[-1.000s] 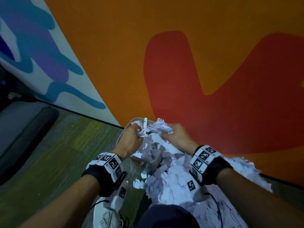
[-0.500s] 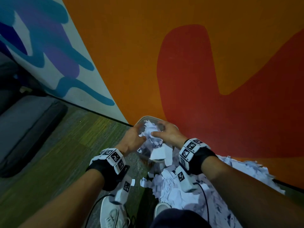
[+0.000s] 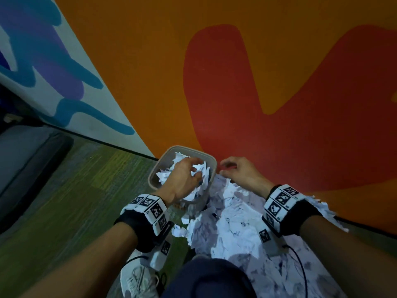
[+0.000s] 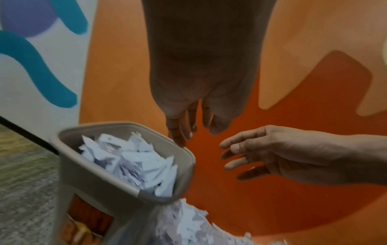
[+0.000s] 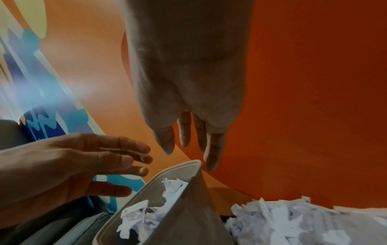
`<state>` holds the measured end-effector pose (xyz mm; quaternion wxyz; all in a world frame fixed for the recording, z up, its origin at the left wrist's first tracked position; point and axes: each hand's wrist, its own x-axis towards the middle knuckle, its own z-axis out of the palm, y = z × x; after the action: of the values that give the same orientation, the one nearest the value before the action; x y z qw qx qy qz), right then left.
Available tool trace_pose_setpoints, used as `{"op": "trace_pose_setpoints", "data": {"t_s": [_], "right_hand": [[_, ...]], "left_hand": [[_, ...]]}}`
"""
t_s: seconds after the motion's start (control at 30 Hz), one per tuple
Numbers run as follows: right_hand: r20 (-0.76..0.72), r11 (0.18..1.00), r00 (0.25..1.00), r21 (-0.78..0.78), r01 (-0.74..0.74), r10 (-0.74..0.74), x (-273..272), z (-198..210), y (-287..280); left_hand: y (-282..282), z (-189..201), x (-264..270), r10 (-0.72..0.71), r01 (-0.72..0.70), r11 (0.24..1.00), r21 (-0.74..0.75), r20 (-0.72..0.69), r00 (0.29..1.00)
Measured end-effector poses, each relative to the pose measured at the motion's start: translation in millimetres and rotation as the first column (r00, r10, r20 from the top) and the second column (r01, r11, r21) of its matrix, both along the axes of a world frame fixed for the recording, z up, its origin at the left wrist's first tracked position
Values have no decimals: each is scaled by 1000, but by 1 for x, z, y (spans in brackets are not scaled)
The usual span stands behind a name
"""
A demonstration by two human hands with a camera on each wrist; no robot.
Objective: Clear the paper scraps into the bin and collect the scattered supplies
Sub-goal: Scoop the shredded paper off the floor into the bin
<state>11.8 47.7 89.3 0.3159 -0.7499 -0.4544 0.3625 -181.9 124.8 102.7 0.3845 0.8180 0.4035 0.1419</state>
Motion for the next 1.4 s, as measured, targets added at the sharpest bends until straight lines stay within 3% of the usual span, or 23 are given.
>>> {"op": "trace_pose_setpoints", "data": {"t_s": [0.17,0.27,0.5,0.57,0.67,0.83,0.93,1.07,1.17,1.27,1.33,1.4], "right_hand": [[16,998,1000,-65,19,-18,28,-37,-29],[32,991,999,-132,27,-23,45,-74,-42],[69,930,996,-358,78,-57,78,-182,-69],[182,892,983,-446,66,18,82,-207,-70],[267,854,958,-518,52,104,80,-236,-59],[346,796,901,-605,0,263,63,-269,-47],[383,803,875,-596,-11,297,51,-278,-46],[463,921,871,-388,34,163,53,-273,-49],[372,944,922,-329,27,103,68,-249,-49],[261,974,965,-222,55,5,87,-225,-56],[159,987,984,-124,101,-80,93,-200,-63],[98,983,986,-113,145,-135,99,-178,-73]], "left_hand": [[-26,-28,42,-107,106,992,-66,-26,994],[-36,-61,64,-135,126,972,-197,-32,990],[-38,-175,95,-207,162,936,-311,-115,972],[-35,-210,102,-253,190,926,-326,-163,954],[-28,-256,110,-319,230,933,-277,-340,885],[-19,-310,115,-390,284,909,-305,-383,838],[-28,-308,118,-346,283,938,-199,-514,785],[-31,-295,118,-227,217,974,-68,-379,897],[-31,-279,119,-81,45,984,-175,-210,974],[-31,-264,118,139,-135,916,-378,-18,990],[-28,-256,113,142,-128,926,-355,12,990],[-26,-243,108,31,-32,969,-243,-8,999]]}}
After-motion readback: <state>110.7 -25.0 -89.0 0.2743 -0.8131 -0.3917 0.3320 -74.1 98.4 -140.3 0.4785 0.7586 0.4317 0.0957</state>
